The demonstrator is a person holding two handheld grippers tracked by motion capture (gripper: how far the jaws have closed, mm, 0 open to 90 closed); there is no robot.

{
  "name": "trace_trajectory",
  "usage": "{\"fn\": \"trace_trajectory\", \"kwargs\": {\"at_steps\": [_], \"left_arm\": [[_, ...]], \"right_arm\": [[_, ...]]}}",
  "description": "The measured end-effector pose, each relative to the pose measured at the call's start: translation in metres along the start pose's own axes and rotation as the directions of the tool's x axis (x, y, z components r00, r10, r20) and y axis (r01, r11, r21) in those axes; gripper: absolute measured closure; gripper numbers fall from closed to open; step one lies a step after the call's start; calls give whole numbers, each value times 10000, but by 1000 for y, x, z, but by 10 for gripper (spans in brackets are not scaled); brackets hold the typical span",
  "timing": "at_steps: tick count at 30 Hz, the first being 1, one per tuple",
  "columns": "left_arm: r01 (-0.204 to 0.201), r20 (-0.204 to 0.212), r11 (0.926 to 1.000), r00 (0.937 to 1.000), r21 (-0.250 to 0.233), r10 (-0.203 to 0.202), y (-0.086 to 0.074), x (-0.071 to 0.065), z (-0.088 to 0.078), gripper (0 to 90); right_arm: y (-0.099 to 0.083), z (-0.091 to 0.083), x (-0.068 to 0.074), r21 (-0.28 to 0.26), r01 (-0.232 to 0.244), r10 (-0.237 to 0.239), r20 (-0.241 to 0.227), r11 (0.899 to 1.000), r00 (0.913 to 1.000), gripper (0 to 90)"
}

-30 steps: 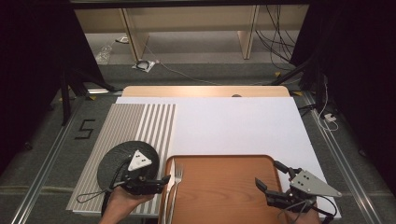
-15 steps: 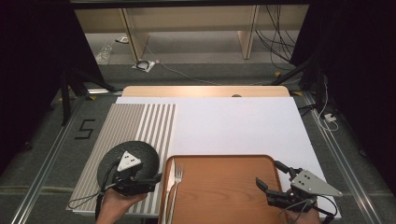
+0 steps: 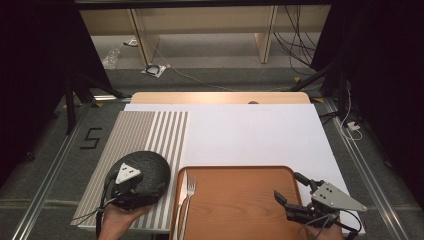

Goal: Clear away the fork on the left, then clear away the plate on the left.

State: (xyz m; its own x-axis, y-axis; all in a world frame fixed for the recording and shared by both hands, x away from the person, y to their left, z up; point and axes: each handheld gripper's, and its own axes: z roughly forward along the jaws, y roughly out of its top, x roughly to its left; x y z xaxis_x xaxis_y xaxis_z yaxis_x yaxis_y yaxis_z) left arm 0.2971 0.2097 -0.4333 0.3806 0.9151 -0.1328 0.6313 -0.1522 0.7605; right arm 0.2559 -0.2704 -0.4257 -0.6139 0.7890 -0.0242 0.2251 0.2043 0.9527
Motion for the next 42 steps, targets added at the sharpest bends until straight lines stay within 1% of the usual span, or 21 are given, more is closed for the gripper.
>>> {"fn": "trace_trajectory", "kwargs": {"at_steps": [5, 7, 10, 12, 13, 14, 17, 19, 21, 22, 25, 27, 29, 32, 34, 37, 38, 39, 40, 41, 42], "left_arm": [[476, -133, 9987, 9988, -164, -478, -2, 7, -3, 183], [558, -236, 9983, 9981, -175, -563, -3, 10, -5, 183], [855, -415, 9960, 9954, -246, -864, -5, 14, -6, 183], [957, -559, 9949, 9937, -305, -972, -5, 17, -7, 183], [1106, -726, 9933, 9910, -321, -1127, -6, 20, -8, 183], [1164, -798, 9926, 9897, -349, -1189, -7, 21, -9, 183], [1596, -930, 9862, 9822, -444, -1632, -9, 28, -11, 183], [1852, -921, 9815, 9776, -494, -1891, -10, 31, -13, 183], [2087, -826, 9765, 9736, -546, -2127, -11, 34, -14, 182], [2174, -873, 9746, 9712, -543, -2215, -12, 35, -15, 181], [2519, -932, 9659, 9620, -603, -2567, -14, 39, -17, 179], [2821, -945, 9571, 9531, -662, -2875, -15, 42, -18, 177], [3075, -776, 9490, 9468, -696, -3125, -16, 44, -18, 176], [3262, -812, 9422, 9398, -764, -3320, -18, 46, -20, 175], [3419, -810, 9357, 9337, -874, -3487, -19, 47, -22, 175], [3637, -778, 9260, 9250, -1018, -3718, -21, 50, -23, 175], [3753, -769, 9209, 9202, -1056, -3838, -22, 52, -24, 175], [3929, -776, 9132, 9124, -1085, -4018, -23, 53, -24, 174], [4034, -770, 9082, 9076, -1116, -4126, -24, 55, -25, 173], [4227, -765, 8986, 8983, -1176, -4326, -25, 56, -25, 171], [4328, -762, 8934, 8933, -1208, -4431, -26, 58, -26, 170]], "right_arm": [[0, 0, 0, 5, -24, 24, 15, 10000, 10000, 182], [0, 0, 0, 14, 22, -22, 14, 10000, 10000, 182], [0, 0, 0, 55, 44, -44, 4, 10000, 10000, 182], [0, 0, 0, 19, -3, 3, 22, 10000, 10000, 182], [0, 0, 0, 49, -13, 12, 28, 10000, 10000, 182], [0, 0, 0, 106, -23, 23, 39, 9999, 10000, 181], [0, 0, 0, 24, 11, -11, 27, 10000, 10000, 182], [0, 0, 0, -10, -13, 13, 30, 10000, 10000, 182], [0, -1, 0, 29, 30, -31, 28, 10000, 10000, 182], [0, -1, 0, 29, 39, -39, 20, 10000, 10000, 182], [0, 0, 1, 65, 14, -14, 20, 10000, 10000, 182], [0, 0, 0, 0, -20, 20, 15, 10000, 10000, 182], [0, -1, -1, 79, 22, -23, 37, 10000, 10000, 182], [0, 0, 0, 59, 20, -20, 28, 10000, 10000, 182], [0, -1, 1, 103, 140, -140, 25, 9998, 9999, 182], [0, -1, 2, 14, 94, -94, 42, 10000, 9999, 182], [0, -2, 1, 18, 78, -78, 55, 10000, 10000, 182], [1, -2, 1, 63, 81, -81, 60, 9999, 9999, 182], [0, -1, 2, 55, 81, -81, 55, 10000, 10000, 182], [1, -1, 2, 73, 107, -108, 45, 9999, 9999, 182], [0, -1, 2, 86, 127, -128, 43, 9999, 9999, 182]]}}
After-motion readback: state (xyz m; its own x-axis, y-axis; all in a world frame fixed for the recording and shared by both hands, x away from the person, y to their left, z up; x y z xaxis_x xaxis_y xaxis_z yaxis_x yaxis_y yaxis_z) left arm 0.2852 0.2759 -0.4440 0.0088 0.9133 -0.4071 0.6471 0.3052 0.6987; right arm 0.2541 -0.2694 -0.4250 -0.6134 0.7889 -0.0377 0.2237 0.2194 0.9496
